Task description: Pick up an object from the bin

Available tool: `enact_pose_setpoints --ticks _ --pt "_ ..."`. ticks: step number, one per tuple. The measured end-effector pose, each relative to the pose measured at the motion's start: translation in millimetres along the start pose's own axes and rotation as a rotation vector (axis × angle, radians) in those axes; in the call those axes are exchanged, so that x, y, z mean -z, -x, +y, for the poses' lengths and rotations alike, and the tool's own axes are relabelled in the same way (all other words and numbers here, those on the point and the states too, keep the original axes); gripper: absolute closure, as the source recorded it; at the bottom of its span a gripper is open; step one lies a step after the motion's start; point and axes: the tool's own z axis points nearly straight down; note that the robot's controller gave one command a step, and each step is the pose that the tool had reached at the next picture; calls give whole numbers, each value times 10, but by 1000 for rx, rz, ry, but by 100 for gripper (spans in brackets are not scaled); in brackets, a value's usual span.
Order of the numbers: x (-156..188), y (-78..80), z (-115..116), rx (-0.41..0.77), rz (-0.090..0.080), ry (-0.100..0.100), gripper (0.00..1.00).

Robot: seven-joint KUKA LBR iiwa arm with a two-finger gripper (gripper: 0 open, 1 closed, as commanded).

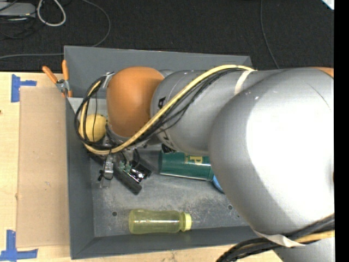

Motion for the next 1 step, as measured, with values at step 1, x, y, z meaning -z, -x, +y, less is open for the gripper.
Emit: enact_pose_setpoints --ticks 1 --pt "-247 75 -482 73 -18 1 0"
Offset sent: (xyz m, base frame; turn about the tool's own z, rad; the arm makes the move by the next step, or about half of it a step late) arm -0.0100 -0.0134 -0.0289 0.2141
